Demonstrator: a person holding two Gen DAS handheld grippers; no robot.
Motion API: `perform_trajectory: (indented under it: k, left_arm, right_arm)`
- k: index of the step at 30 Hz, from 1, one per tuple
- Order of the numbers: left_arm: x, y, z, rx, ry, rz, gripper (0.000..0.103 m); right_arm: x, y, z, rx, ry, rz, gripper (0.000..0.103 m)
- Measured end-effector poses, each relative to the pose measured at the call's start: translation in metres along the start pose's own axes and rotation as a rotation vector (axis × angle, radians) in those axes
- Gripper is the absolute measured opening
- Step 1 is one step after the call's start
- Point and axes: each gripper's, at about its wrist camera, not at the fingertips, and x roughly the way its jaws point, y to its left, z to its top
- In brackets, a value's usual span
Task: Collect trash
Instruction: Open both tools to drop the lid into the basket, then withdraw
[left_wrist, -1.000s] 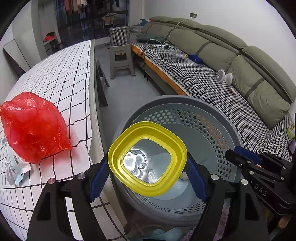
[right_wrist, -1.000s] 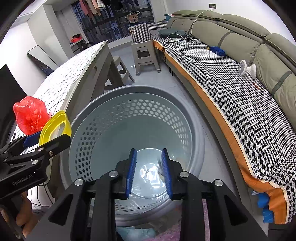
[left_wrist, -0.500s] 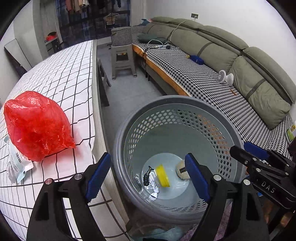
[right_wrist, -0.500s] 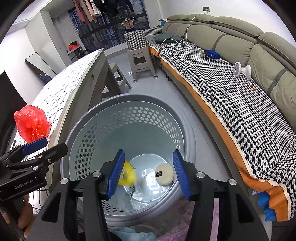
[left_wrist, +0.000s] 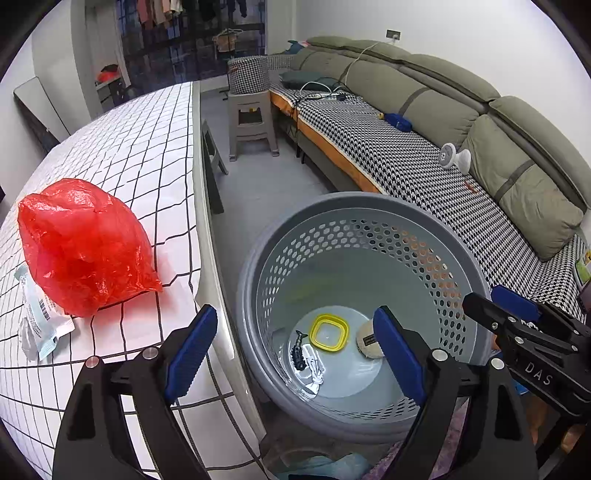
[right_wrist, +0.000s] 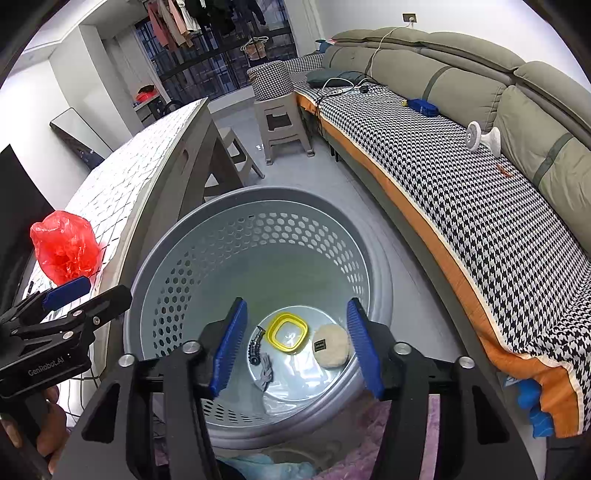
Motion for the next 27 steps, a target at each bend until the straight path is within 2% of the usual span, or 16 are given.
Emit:
perform_trajectory:
  k: [8, 13, 17, 27]
  left_arm:
    - [-0.008, 0.011, -0.002, -0.02, -0.016, 0.033, 0.088]
    - [-0.019, 0.025, -0.004, -0.059, -0.047, 0.05, 0.094]
    - [-0.031, 0.041, -0.007, -0.093, -0.074, 0.071, 0.094]
    - [-0.069, 0.099, -0.016, -0.195, -0.16, 0.165, 0.095]
  right_arm:
    - [0.001, 0.007, 0.0, -0.014, -0.002, 0.02, 0.06]
    - [-0.002, 0.019, -0.001, -0.042, -0.017, 0.048, 0.063]
    - [-0.009, 0.035, 0.001, -0.08, -0.045, 0.077, 0.068]
    - [-0.011, 0.085, 0.007, -0.18, -0.076, 0.154, 0.071]
